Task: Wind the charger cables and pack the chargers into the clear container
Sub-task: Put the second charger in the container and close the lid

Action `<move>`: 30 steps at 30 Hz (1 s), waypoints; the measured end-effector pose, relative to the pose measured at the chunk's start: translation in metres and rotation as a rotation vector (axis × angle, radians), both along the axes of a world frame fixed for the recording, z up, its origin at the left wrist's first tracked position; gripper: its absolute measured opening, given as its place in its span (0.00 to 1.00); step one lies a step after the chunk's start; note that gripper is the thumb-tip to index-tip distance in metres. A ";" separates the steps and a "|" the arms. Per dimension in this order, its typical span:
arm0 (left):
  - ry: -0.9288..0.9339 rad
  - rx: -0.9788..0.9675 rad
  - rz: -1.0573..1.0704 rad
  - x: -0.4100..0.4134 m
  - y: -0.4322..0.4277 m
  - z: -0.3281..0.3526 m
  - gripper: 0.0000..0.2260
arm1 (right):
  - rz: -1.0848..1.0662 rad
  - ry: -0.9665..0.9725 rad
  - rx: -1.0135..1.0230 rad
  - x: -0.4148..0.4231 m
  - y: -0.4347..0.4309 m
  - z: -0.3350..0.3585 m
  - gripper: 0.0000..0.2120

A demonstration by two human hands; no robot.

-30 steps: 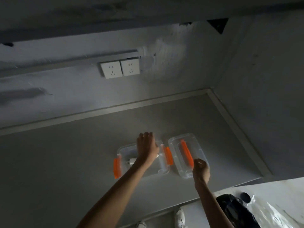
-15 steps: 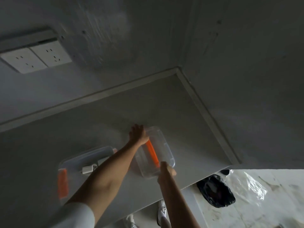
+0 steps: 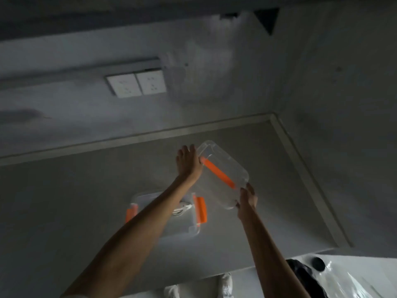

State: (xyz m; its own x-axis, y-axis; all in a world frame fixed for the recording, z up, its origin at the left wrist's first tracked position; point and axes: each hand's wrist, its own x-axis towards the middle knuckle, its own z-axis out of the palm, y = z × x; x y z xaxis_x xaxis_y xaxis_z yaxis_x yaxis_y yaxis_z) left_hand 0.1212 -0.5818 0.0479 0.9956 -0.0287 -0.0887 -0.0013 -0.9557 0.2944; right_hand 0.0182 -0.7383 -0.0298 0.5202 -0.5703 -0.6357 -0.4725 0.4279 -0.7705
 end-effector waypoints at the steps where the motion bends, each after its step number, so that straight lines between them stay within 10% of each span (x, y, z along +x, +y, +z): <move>1: -0.003 -0.064 0.058 0.003 0.028 0.015 0.24 | 0.067 -0.050 -0.035 0.012 0.015 0.011 0.21; 11: 0.043 -0.454 0.393 -0.083 0.240 0.051 0.22 | 0.636 -0.201 -0.690 0.018 0.155 0.066 0.19; 30: 0.147 -0.464 0.521 -0.170 0.204 -0.037 0.11 | 0.881 -0.226 -1.056 -0.060 0.129 0.022 0.20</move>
State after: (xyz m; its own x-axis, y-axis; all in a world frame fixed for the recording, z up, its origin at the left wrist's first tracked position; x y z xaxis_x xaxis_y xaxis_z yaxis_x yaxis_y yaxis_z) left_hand -0.0488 -0.3778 0.0107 0.8688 0.3804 -0.3170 0.4924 -0.5970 0.6333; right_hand -0.0417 -0.6093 -0.0077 0.9871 -0.1573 0.0301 -0.1030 -0.7671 -0.6333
